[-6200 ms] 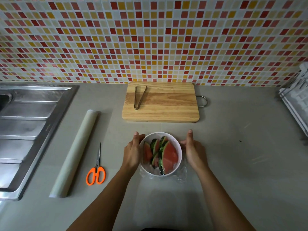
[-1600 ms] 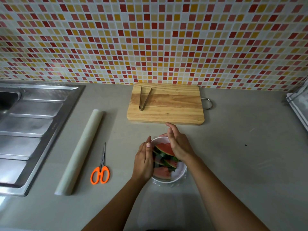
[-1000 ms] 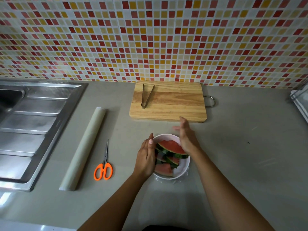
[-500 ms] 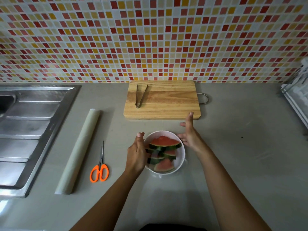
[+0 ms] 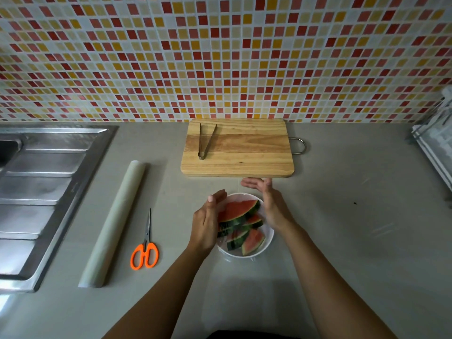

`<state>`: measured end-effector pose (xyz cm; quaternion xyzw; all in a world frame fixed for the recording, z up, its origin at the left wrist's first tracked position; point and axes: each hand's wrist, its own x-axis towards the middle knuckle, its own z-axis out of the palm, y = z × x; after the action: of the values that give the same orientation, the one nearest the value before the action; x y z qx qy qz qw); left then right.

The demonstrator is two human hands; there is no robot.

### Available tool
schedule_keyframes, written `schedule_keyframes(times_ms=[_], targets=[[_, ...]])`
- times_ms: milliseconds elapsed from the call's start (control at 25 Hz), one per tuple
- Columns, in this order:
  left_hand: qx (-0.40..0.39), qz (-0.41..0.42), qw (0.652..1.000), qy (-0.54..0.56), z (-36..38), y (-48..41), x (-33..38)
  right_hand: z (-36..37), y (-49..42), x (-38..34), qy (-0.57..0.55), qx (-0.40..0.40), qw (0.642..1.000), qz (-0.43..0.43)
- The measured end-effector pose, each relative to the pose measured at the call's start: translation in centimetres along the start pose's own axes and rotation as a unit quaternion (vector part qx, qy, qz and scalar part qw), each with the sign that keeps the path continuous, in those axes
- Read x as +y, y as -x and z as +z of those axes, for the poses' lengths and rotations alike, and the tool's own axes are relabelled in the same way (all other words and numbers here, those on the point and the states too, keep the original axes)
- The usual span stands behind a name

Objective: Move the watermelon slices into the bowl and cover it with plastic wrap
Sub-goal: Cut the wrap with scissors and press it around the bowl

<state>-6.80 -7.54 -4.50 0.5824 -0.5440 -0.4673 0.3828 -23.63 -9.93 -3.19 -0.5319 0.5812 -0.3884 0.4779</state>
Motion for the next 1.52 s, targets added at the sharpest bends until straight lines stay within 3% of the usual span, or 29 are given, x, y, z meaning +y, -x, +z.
schedule_keyframes(times_ms=[120,280,560,920,1000,1080,1240,1440,1520], targets=[[0.009,0.01,1.0,-0.016,0.7,0.0,-0.3,0.5,-0.4,-0.3,0.088,-0.061,0.994,-0.013],[0.033,0.008,0.998,-0.043,1.3,-0.2,-0.4,0.7,-0.6,-0.5,0.174,-0.079,0.981,-0.019],[0.099,-0.014,0.995,-0.028,1.9,-0.2,-0.6,0.9,-0.9,0.2,0.253,-0.017,0.967,-0.016],[0.092,-0.022,0.995,-0.031,1.9,0.0,-0.2,0.7,-1.0,0.0,0.319,0.02,0.946,0.06],[0.091,-0.026,0.995,-0.028,2.0,0.0,-0.2,0.1,-0.9,0.3,0.274,0.046,0.96,0.045],[0.095,-0.028,0.995,-0.023,1.9,0.0,-0.3,-0.2,-0.7,0.3,0.157,0.049,0.985,0.053],[0.094,-0.034,0.995,-0.014,2.1,0.0,-0.3,0.7,0.1,0.3,0.055,0.03,0.993,0.103],[0.093,-0.041,0.995,-0.017,2.1,0.1,-0.2,1.1,-0.2,0.4,0.122,0.071,0.98,0.141],[0.08,-0.044,0.996,-0.007,1.9,0.1,0.0,1.0,-0.2,0.4,0.102,0.082,0.982,0.137]])
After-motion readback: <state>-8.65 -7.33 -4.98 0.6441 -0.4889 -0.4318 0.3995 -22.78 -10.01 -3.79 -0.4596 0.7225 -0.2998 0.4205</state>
